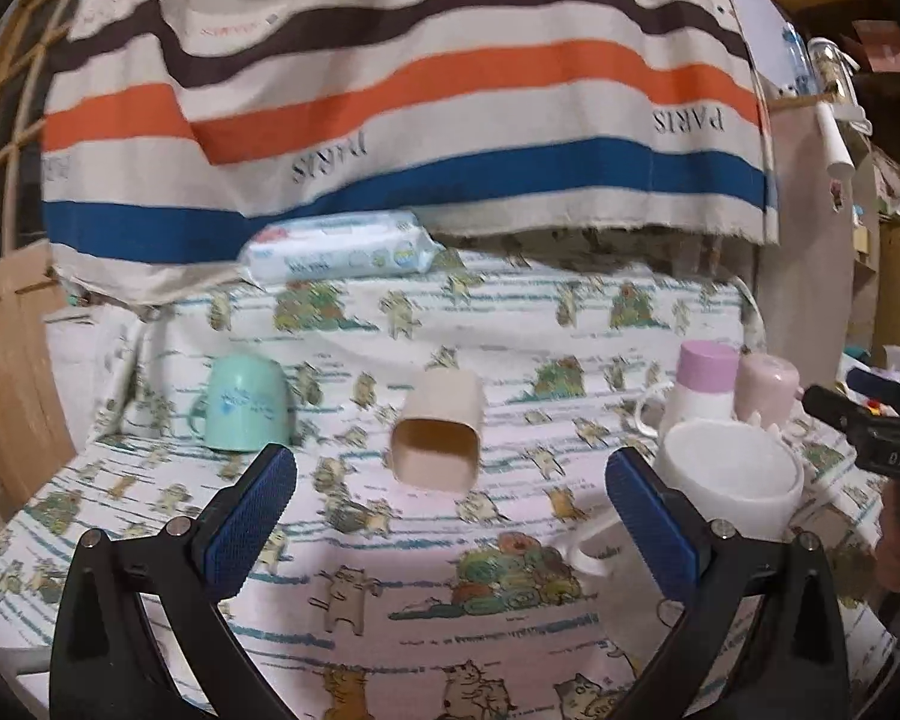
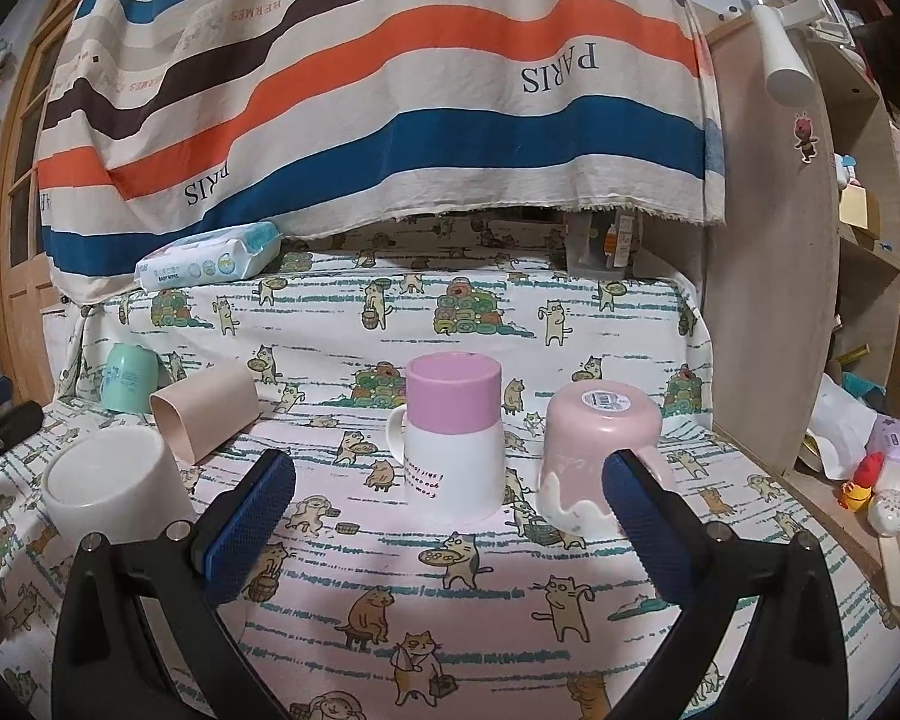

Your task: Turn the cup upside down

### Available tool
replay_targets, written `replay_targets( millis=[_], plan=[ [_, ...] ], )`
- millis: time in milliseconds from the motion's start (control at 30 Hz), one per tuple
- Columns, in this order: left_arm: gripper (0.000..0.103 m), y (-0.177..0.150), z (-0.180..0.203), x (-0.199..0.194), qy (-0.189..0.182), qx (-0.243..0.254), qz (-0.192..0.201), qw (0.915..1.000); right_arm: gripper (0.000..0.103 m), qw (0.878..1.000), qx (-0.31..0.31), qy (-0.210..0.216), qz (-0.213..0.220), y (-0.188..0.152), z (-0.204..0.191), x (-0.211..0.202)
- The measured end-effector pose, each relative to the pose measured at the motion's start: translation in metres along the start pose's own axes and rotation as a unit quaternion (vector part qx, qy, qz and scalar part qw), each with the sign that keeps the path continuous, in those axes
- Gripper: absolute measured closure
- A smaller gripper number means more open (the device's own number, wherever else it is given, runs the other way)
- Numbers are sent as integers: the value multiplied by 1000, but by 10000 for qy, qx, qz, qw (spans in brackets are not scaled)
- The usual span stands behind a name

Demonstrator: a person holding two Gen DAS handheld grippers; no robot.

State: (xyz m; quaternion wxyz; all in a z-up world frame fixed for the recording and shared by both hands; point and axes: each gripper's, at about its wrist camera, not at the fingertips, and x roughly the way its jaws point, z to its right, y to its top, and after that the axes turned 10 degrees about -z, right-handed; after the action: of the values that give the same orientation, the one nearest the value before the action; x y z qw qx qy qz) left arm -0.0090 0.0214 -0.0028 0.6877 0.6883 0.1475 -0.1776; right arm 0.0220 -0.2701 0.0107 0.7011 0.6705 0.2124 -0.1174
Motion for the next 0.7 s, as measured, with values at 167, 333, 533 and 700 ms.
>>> replay_targets(
  millis=[167,333,533,700],
  plan=[
    [0,1,5,9,-121,58,-284,9995,0,9998,-92,183,-15,0,-3,1],
    [0,0,6,3,-121,95,-130,9998,0,9999,-49,143,-8,0,-2,0],
    [0,1,1,3,-13,-39,-106,9999,0,9999,-63,140,-13,0,-3,0],
    [0,1,-1,3,59,-81,-103,9999,0,9999,-64,141,-14,0,-2,0]
  ],
)
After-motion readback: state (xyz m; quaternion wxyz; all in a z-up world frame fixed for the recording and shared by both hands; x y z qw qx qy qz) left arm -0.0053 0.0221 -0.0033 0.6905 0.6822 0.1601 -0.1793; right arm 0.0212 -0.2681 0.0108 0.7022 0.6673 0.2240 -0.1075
